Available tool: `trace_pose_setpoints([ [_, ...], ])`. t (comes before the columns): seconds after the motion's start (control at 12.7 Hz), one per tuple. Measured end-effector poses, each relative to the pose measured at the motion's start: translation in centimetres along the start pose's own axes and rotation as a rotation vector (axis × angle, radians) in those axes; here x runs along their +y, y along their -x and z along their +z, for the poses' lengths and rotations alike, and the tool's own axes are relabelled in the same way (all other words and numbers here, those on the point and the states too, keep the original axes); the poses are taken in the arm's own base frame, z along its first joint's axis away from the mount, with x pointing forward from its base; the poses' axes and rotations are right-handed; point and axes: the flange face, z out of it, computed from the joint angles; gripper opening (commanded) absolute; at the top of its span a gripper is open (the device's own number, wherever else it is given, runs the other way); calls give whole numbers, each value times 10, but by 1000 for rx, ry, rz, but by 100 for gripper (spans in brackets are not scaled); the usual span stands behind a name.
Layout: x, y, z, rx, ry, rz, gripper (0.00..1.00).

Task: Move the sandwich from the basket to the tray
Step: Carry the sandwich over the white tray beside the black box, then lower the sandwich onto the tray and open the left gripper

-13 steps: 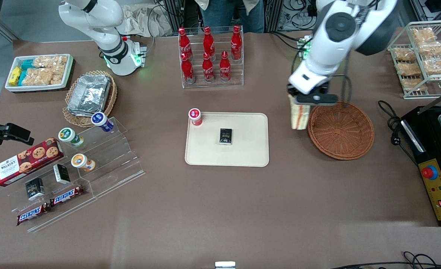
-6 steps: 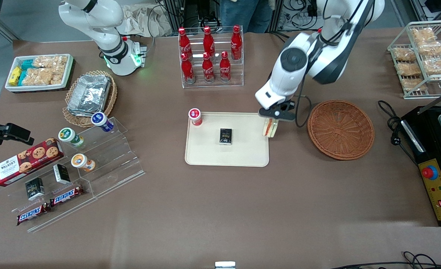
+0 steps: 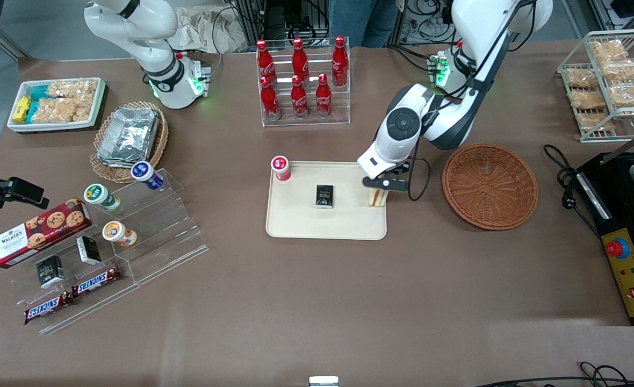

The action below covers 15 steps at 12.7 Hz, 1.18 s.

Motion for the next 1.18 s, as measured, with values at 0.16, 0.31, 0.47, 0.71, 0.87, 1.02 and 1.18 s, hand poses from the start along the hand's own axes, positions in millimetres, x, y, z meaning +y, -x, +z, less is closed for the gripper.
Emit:
trace_pose_setpoints([
  [0.16, 4, -2, 6, 7, 7, -12, 0],
  [0.31, 5, -6, 8, 23, 18, -30, 65],
  [0.47, 6, -10, 8, 27, 22, -40, 100],
  [0.71, 6, -15, 6, 35, 21, -41, 100],
  [0.87, 5, -22, -4, 32, 18, -49, 100],
  [1.02, 8, -32, -30, -12, -8, -73, 100],
  [1.18, 7, -52, -92, -67, -37, -101, 100],
])
